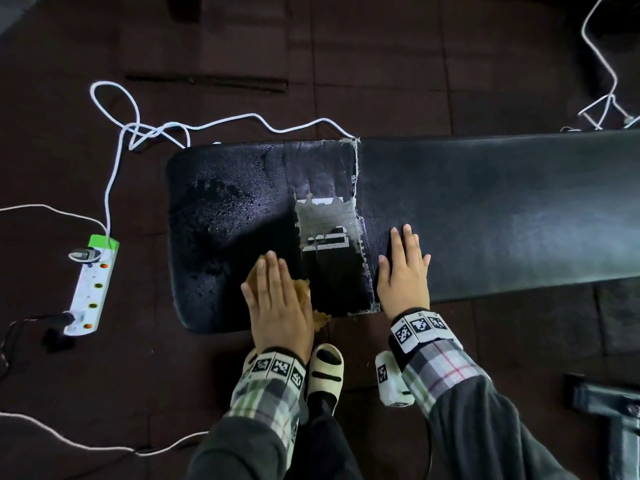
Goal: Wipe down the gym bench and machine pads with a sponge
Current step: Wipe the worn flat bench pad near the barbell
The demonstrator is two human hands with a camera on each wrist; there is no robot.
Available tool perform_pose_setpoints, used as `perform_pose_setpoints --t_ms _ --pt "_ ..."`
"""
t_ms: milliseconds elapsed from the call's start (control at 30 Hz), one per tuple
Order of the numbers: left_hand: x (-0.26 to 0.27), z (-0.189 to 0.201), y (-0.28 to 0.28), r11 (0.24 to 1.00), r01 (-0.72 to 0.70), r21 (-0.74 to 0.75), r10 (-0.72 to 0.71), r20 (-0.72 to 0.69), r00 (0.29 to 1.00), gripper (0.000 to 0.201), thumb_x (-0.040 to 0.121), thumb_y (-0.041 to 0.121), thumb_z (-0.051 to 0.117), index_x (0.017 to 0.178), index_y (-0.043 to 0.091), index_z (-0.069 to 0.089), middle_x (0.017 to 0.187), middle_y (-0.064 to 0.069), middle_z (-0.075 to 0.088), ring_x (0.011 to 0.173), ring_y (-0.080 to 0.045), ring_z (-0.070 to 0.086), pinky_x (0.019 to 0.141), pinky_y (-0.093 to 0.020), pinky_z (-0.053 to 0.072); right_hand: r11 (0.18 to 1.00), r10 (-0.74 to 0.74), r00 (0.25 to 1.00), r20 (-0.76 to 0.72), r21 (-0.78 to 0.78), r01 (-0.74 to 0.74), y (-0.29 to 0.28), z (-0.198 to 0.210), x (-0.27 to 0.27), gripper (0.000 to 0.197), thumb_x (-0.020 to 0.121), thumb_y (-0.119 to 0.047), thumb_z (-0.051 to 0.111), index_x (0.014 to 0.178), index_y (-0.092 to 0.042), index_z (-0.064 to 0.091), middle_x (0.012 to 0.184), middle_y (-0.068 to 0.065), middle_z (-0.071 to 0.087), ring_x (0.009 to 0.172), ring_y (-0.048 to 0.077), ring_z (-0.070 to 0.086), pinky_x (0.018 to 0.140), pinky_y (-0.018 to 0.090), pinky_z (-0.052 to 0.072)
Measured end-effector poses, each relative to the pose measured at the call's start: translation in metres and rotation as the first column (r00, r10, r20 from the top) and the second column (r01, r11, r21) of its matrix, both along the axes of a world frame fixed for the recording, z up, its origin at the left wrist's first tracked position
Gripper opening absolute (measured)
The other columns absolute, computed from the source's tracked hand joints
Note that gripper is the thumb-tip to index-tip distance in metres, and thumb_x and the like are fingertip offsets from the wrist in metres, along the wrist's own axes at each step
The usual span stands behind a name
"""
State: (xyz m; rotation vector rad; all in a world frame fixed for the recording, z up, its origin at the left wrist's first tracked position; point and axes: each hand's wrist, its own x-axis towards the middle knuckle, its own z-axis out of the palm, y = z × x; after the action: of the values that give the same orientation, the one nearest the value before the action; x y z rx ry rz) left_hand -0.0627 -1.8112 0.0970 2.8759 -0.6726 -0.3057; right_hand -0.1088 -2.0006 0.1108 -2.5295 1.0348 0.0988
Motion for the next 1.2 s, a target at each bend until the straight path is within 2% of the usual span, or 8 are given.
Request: perform_pose_setpoints --t_ms 133,400,567,733,867,933,1033,1200 --pt "0.038 0.0 -0.004 0.992 0.126 -0.008 -0.126 0.021 0.992 0.066 0.095 0.039 0.028 0.147 -0.002 0.028 0.157 -0.016 0.024 0.146 -0.027 0.021 0.119 -0.044 0.004 1.0 -0.009 1.0 0.018 -0.015 0.009 0.001 -0.002 0.0 0.05 0.096 -0.017 0.044 0.144 -0.011 0.032 0.155 0.007 0.02 0.143 0.028 0.017 0.114 0.051 0.01" --pt "0.052 0.006 0.029 0.988 -0.14 -0.059 0.139 -0.024 0.99 0.063 0.1 0.037 0.03 0.148 -0.003 0.025 0.159 -0.018 0.018 0.147 -0.031 0.016 0.119 -0.047 0.008 1.0 0.001 1.0 0.012 -0.019 -0.001 0.0 -0.003 -0.001 0.05 0.097 -0.018 0.044 0.145 -0.012 0.031 0.155 0.007 0.019 0.143 0.028 0.017 0.114 0.05 0.009" --pt "0.014 0.003 0.018 0.994 0.104 -0.032 -0.104 0.002 0.995 0.065 0.096 0.039 0.031 0.145 -0.003 0.03 0.156 -0.018 0.025 0.146 -0.027 0.017 0.121 -0.042 -0.002 1.0 -0.012 1.0 0.018 -0.01 0.012 0.002 -0.003 0.001 0.05 0.097 -0.017 0.043 0.145 -0.011 0.03 0.155 0.007 0.018 0.143 0.028 0.015 0.114 0.051 0.008" --pt "0.051 0.001 -0.009 0.979 0.203 -0.022 -0.203 0.009 0.979 0.065 0.095 0.043 0.031 0.144 -0.001 0.036 0.154 -0.016 0.032 0.144 -0.027 0.026 0.118 -0.044 0.007 1.0 -0.006 1.0 0.022 -0.013 0.006 0.001 -0.004 0.0 0.05 0.097 -0.018 0.044 0.145 -0.012 0.031 0.155 0.007 0.019 0.143 0.028 0.016 0.113 0.051 0.009" --pt "0.091 0.007 -0.005 0.99 0.066 -0.127 -0.076 -0.078 0.994 0.069 0.098 0.048 0.019 0.15 0.003 0.026 0.16 -0.012 0.018 0.148 -0.025 0.013 0.118 -0.04 -0.001 1.0 0.0 0.999 0.034 -0.004 0.0 -0.001 -0.005 -0.002 0.05 0.097 -0.019 0.043 0.145 -0.013 0.03 0.155 0.005 0.018 0.143 0.027 0.015 0.114 0.049 0.006" --pt "0.093 0.009 0.005 0.984 -0.064 -0.168 0.052 -0.073 0.996 0.067 0.098 0.044 0.031 0.148 -0.001 0.027 0.158 -0.018 0.021 0.146 -0.031 0.018 0.118 -0.048 0.009 1.0 -0.001 0.999 0.039 -0.003 0.001 0.0 -0.006 -0.002 0.05 0.097 -0.019 0.042 0.145 -0.013 0.029 0.155 0.005 0.017 0.143 0.027 0.015 0.114 0.048 0.006" --pt "0.067 0.012 0.018 0.965 -0.167 -0.202 0.163 -0.037 0.986 0.069 0.099 0.044 0.042 0.143 -0.007 0.031 0.152 -0.025 0.027 0.14 -0.039 0.027 0.115 -0.052 0.025 1.0 -0.002 0.999 0.051 -0.013 0.002 0.001 -0.007 -0.002 0.05 0.096 -0.023 0.037 0.145 -0.013 0.031 0.155 0.006 0.019 0.143 0.028 0.017 0.114 0.048 0.006" --pt "0.021 0.01 0.015 0.97 -0.184 -0.16 0.165 -0.123 0.978 0.078 0.095 0.051 0.035 0.149 -0.004 0.019 0.159 -0.02 0.013 0.146 -0.037 0.014 0.115 -0.048 0.018 1.0 -0.001 0.999 0.049 -0.015 0.002 0.001 -0.009 -0.002 0.053 0.094 -0.027 0.033 0.144 -0.012 0.031 0.155 0.007 0.019 0.142 0.029 0.018 0.113 0.049 0.007"
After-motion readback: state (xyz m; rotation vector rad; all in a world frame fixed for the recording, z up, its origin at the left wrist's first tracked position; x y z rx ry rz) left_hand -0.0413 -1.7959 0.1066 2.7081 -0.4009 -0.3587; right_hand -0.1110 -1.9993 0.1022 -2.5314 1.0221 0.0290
